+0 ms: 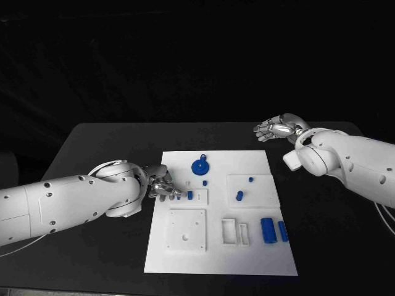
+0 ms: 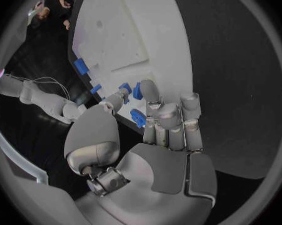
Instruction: Assemble the parts on the task board
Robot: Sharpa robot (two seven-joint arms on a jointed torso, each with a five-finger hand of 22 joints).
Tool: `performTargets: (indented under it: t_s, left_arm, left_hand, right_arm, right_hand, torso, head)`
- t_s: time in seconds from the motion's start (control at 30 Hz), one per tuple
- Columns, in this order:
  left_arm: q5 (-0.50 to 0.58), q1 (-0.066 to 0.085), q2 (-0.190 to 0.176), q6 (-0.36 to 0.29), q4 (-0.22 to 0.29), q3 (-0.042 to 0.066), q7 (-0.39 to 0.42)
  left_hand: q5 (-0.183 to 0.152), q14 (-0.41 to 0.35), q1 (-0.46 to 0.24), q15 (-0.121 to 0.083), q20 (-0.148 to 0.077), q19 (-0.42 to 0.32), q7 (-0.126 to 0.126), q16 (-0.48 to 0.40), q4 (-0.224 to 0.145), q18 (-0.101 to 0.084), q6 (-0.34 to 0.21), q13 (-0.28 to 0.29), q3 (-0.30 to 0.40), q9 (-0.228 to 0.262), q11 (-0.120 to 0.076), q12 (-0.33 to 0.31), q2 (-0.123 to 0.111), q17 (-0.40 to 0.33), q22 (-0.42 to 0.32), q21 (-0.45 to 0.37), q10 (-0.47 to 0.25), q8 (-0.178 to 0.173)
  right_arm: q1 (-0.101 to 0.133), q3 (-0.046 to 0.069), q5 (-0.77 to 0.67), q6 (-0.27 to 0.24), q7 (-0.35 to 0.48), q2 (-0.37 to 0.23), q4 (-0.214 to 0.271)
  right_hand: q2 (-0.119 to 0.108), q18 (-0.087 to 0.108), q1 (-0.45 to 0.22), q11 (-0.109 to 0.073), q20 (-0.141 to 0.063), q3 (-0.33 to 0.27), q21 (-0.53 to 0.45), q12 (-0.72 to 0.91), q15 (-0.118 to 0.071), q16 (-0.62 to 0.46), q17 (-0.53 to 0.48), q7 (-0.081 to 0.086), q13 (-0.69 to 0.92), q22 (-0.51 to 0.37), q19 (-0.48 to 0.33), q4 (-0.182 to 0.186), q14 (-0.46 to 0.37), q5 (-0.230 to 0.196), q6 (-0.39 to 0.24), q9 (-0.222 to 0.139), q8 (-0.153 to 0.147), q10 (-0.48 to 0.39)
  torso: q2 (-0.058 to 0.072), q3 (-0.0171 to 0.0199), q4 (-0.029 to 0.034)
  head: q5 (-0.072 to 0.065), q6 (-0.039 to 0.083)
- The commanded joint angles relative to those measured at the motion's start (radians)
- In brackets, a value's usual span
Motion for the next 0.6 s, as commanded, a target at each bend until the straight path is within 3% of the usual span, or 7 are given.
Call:
performTargets:
  t_s: [0.03, 0.17, 0.27, 0.37, 0.43, 0.53, 0.6]
  left_arm:
    - [0.025, -0.006, -0.005, -0.008, 0.000, 0.003, -0.013]
    - [0.056, -0.006, -0.013, -0.027, 0.001, 0.021, -0.005]
    - [0.088, -0.006, -0.015, -0.032, 0.000, 0.035, -0.002]
    - [0.128, -0.005, -0.015, -0.017, -0.003, 0.043, -0.002]
    - [0.157, -0.004, -0.012, 0.006, -0.006, 0.048, -0.008]
    - [0.169, -0.001, -0.005, 0.065, -0.014, 0.053, -0.022]
    - [0.169, 0.006, 0.003, 0.103, -0.024, 0.053, -0.034]
  left_hand:
    - [-0.004, -0.006, -0.001, -0.004, -0.109, 0.008, 0.015, -0.004, 0.007, 0.006, -0.024, -0.001, 0.000, 0.001, 0.000, -0.005, -0.007, 0.001, 0.005, -0.006, -0.003, -0.002]
    - [-0.004, -0.011, 0.004, -0.003, -0.109, 0.006, 0.017, -0.011, 0.019, 0.007, -0.037, -0.002, -0.002, 0.001, 0.002, -0.009, -0.008, -0.002, 0.004, -0.007, -0.012, -0.007]
    - [-0.004, -0.012, 0.016, 0.005, -0.108, 0.003, 0.028, -0.015, 0.029, 0.007, -0.087, -0.004, -0.003, -0.009, 0.010, -0.013, -0.002, -0.003, 0.004, -0.009, -0.016, -0.035]
    - [-0.003, -0.014, 0.035, 0.008, -0.106, 0.000, 0.032, -0.018, 0.028, 0.006, -0.091, -0.005, 0.000, -0.010, 0.014, -0.015, 0.029, -0.004, 0.004, -0.010, -0.019, -0.036]
    - [0.004, -0.013, 0.070, 0.009, -0.105, -0.003, 0.033, -0.018, 0.003, 0.005, -0.091, -0.006, -0.007, -0.010, 0.013, -0.016, 0.067, -0.003, 0.006, -0.008, -0.019, -0.036]
    - [0.070, -0.015, 0.101, 0.009, -0.101, -0.013, 0.035, -0.021, -0.064, 0.000, -0.091, -0.008, -0.056, -0.015, 0.016, -0.017, 0.126, -0.003, 0.009, -0.008, -0.021, -0.038]
    - [0.073, -0.016, 0.097, 0.011, -0.100, -0.015, 0.034, -0.022, -0.069, 0.000, -0.091, -0.009, -0.064, -0.017, 0.016, -0.018, 0.132, -0.003, 0.009, -0.009, -0.022, -0.039]
  right_arm:
    - [0.000, 0.001, 0.002, 0.012, 0.008, -0.001, 0.001]
    - [-0.001, 0.001, 0.002, 0.011, 0.008, -0.001, 0.001]
    - [-0.001, 0.001, 0.002, 0.011, 0.008, -0.001, 0.001]
    - [-0.001, 0.001, 0.002, 0.012, 0.008, 0.001, 0.001]
    - [-0.001, 0.001, 0.002, 0.012, 0.008, 0.002, 0.000]
    - [-0.002, 0.001, 0.002, 0.012, 0.008, 0.002, -0.001]
    - [-0.002, 0.001, 0.002, 0.011, 0.008, 0.002, -0.002]
  right_hand:
    - [0.001, 0.015, -0.011, 0.005, 0.003, -0.003, -0.006, -0.005, 0.000, 0.004, -0.002, 0.018, -0.001, 0.002, -0.003, 0.002, -0.005, 0.004, -0.006, -0.001, 0.006, 0.003]
    - [0.001, 0.015, -0.011, 0.005, 0.003, -0.003, -0.006, -0.005, 0.000, 0.004, -0.002, 0.018, -0.001, 0.002, -0.003, 0.002, -0.005, 0.004, -0.006, -0.001, 0.006, 0.003]
    - [0.001, 0.015, -0.011, 0.005, 0.003, -0.003, -0.006, -0.005, 0.001, 0.004, -0.002, 0.018, -0.001, 0.002, -0.003, 0.002, -0.005, 0.004, -0.006, -0.001, 0.006, 0.003]
    - [0.001, 0.015, -0.012, 0.005, 0.003, -0.003, -0.006, -0.005, 0.001, 0.004, -0.002, 0.018, -0.001, 0.002, -0.003, 0.002, -0.005, 0.005, -0.006, -0.002, 0.006, 0.003]
    - [0.001, 0.015, -0.012, 0.005, 0.003, -0.003, -0.006, -0.005, 0.001, 0.004, -0.002, 0.018, -0.001, 0.002, -0.003, 0.002, -0.005, 0.005, -0.006, -0.002, 0.006, 0.003]
    - [0.001, 0.015, -0.012, 0.005, 0.003, -0.004, -0.007, -0.005, 0.001, 0.004, -0.002, 0.018, -0.001, 0.002, -0.003, 0.002, -0.005, 0.005, -0.006, -0.002, 0.006, 0.003]
    - [0.001, 0.015, -0.012, 0.005, 0.003, -0.004, -0.007, -0.005, 0.001, 0.004, -0.002, 0.018, -0.001, 0.002, -0.003, 0.002, -0.006, 0.005, -0.006, -0.002, 0.006, 0.003]
  torso:
    - [0.000, 0.0006, -0.0002]
    - [0.000, 0.0003, -0.0004]
    - [-0.001, 0.0008, 0.0000]
    - [-0.001, 0.0013, 0.0000]
    - [-0.001, 0.0010, -0.0001]
    - [0.000, 0.0006, -0.0005]
    - [0.000, 0.0005, -0.0007]
  head:
    - [0.000, 0.000]
    - [0.000, 0.001]
    - [0.001, 0.003]
    - [0.001, 0.004]
    - [0.001, 0.004]
    - [0.001, 0.004]
    - [0.001, 0.005]
